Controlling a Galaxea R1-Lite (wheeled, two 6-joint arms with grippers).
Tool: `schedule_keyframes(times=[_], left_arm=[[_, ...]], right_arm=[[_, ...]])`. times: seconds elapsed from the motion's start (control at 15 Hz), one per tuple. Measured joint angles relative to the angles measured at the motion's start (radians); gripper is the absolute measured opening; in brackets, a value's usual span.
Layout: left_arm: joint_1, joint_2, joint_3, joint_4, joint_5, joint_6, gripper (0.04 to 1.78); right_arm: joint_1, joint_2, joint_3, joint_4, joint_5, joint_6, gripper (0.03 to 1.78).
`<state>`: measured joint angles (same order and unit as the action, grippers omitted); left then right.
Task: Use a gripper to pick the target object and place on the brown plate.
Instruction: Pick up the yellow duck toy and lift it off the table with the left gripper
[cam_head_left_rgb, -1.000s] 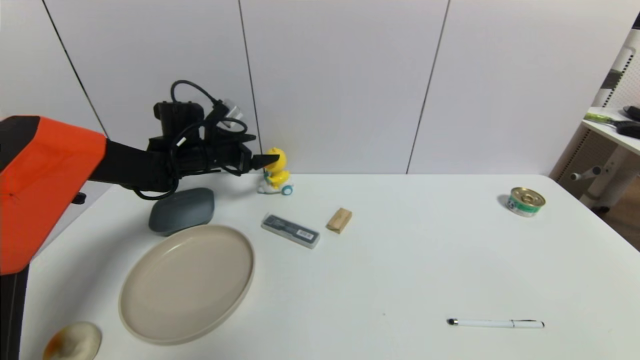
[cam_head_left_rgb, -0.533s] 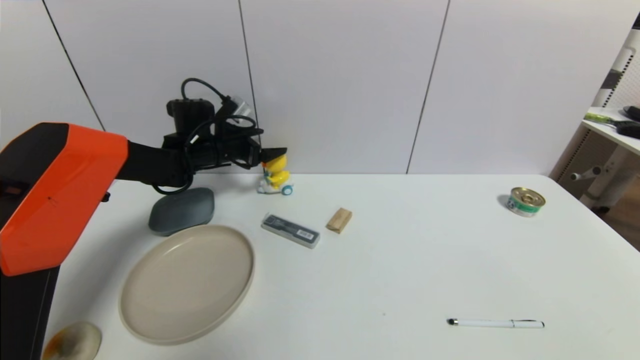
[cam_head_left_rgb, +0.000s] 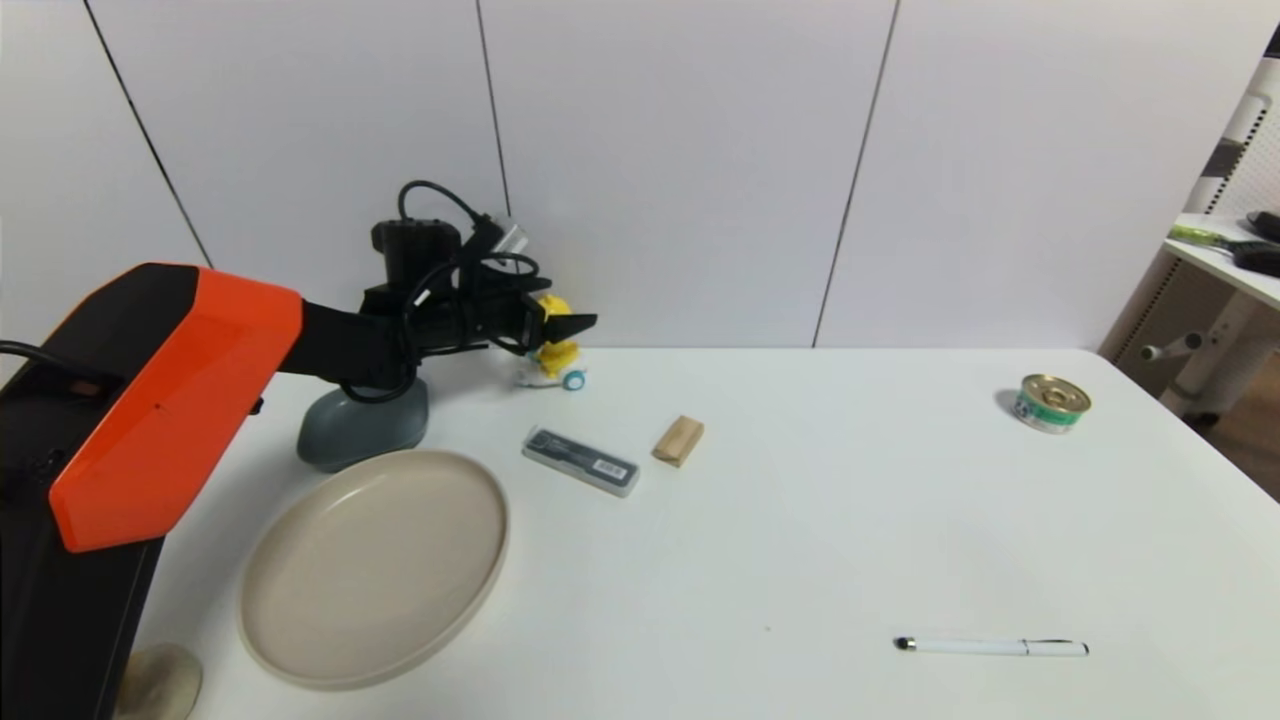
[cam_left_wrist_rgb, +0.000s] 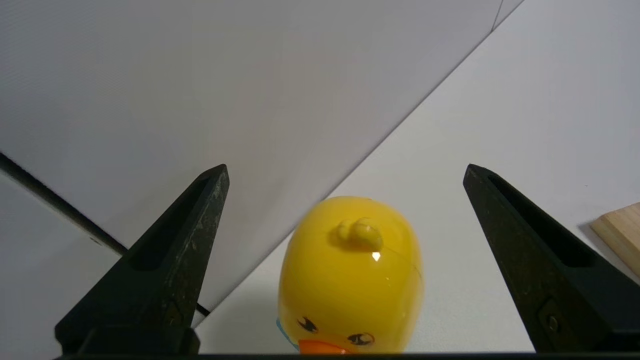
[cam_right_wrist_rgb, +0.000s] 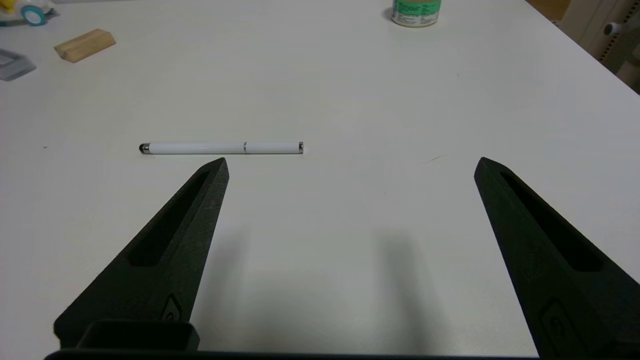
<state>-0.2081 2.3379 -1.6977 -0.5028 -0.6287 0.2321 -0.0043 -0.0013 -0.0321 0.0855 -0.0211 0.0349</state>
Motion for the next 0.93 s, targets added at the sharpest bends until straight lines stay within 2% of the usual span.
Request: schedule_keyframes(times=[0.93], left_arm=[[0.001,0.124,-0.017,-0.096,-0.002,-0.007,1.69]], right_arm=[[0.000,0.000,0.000,0.000,0.000,0.000,1.70]])
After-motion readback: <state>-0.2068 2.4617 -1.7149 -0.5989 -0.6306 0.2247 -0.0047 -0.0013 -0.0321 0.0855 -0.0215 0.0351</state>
